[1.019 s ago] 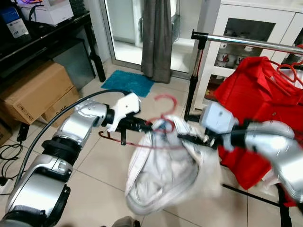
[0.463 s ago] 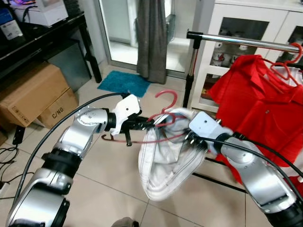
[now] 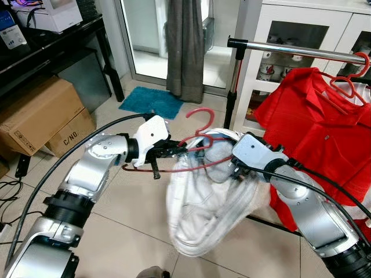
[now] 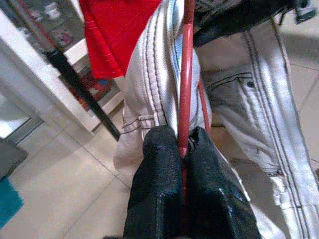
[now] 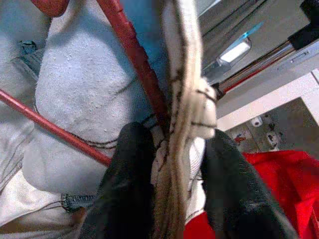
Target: Hang hanger
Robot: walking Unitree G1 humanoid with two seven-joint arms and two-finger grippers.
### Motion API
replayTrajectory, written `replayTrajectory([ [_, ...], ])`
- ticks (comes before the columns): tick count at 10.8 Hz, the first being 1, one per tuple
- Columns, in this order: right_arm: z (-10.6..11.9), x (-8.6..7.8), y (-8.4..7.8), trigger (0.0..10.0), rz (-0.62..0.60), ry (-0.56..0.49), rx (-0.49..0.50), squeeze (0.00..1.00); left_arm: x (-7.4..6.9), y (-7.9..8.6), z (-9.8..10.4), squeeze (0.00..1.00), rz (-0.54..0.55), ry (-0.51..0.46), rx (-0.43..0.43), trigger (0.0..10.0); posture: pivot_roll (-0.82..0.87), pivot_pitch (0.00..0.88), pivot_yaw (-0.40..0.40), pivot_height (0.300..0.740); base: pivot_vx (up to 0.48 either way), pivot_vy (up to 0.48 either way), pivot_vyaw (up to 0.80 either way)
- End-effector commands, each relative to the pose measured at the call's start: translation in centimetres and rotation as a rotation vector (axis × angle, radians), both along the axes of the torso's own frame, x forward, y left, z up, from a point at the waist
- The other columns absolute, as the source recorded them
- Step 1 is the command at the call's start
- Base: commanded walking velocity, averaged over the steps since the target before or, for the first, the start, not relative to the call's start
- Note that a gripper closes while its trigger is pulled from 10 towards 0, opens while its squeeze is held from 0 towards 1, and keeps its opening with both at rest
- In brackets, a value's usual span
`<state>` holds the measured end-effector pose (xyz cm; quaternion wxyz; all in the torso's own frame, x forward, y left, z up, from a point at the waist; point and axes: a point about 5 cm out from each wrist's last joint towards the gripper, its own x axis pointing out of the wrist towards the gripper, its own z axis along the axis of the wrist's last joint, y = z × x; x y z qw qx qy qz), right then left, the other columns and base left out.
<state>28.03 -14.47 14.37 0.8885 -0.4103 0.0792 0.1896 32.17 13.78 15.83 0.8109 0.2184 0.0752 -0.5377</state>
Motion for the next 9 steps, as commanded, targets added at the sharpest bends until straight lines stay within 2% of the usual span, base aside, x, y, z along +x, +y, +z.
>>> replayTrajectory([
  [1, 0.7, 0.3, -0.3, 0.0, -0.011, -0.034, 0.018, 0.00, 0.2, 0.5, 1.3, 0.00, 0.021, -0.064, -0.017, 0.0, -0.06, 0.000, 0.054, 0.740, 0.000, 0.000, 0.00],
  [3, 0.9, 0.1, -0.4, 0.0, 0.005, -0.033, 0.055, 0.00, 0.3, 1.1, 1.1, 0.00, 0.045, -0.072, 0.012, 0.0, -0.06, 0.000, 0.057, 0.740, 0.000, 0.000, 0.00],
  [4, 1.1, 0.0, -0.1, 0.0, 0.044, -0.023, 0.131, 0.00, 0.4, 1.6, 1.1, 0.00, 0.063, -0.076, 0.022, 0.0, -0.06, 0.000, 0.059, 0.740, 0.000, 0.000, 0.00],
  [6, 1.3, -0.1, 0.4, 0.0, 0.075, -0.011, 0.199, 0.00, 0.5, 2.2, 1.0, 0.00, 0.080, -0.082, 0.038, 0.0, -0.06, 0.000, 0.057, 0.740, 0.000, 0.000, 0.00],
  [8, 1.9, 0.0, 0.8, 0.0, 0.055, 0.031, 0.393, 0.00, 0.1, 3.0, 0.2, 0.00, 0.072, -0.088, 0.102, 0.0, -0.06, 0.000, 0.057, 0.740, 0.000, 0.000, 0.00],
  [9, 2.6, 0.4, 0.8, 0.0, 0.014, 0.083, 0.597, 0.00, -0.7, 3.8, -0.8, 0.00, 0.020, -0.090, 0.191, 0.0, -0.06, 0.000, 0.058, 0.740, 0.000, 0.000, 0.00],
])
